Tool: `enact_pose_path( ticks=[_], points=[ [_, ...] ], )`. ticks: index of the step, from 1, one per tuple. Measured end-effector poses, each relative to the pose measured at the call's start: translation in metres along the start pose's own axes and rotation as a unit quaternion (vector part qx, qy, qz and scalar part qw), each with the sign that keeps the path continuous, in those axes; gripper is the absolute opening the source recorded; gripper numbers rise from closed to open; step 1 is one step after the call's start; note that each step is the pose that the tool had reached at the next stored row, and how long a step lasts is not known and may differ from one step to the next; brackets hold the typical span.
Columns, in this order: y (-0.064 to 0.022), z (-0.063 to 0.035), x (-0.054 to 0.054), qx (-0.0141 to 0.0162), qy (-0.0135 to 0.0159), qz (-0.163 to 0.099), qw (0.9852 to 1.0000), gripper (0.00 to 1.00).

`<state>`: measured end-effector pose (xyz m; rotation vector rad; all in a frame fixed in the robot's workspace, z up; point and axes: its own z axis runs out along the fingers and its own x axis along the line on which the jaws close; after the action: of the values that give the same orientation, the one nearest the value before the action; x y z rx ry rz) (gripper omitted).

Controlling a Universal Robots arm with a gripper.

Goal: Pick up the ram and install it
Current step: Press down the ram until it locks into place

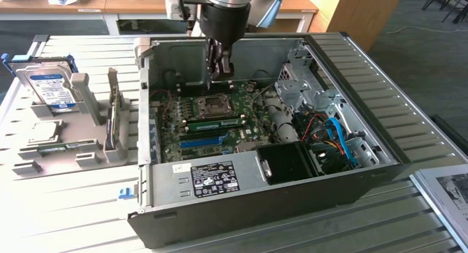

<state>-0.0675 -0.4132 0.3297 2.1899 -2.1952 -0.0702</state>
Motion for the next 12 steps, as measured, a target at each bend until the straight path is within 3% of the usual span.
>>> enact_pose_path(
  ticks=[8,12],
  points=[
    [-0.0143,-0.0009,0.0,0.0,0.0,0.0,1.0,0.1],
    [-0.015,-0.0009,0.0,0.0,0.0001,-0.001,1.0,0.1]
  ],
)
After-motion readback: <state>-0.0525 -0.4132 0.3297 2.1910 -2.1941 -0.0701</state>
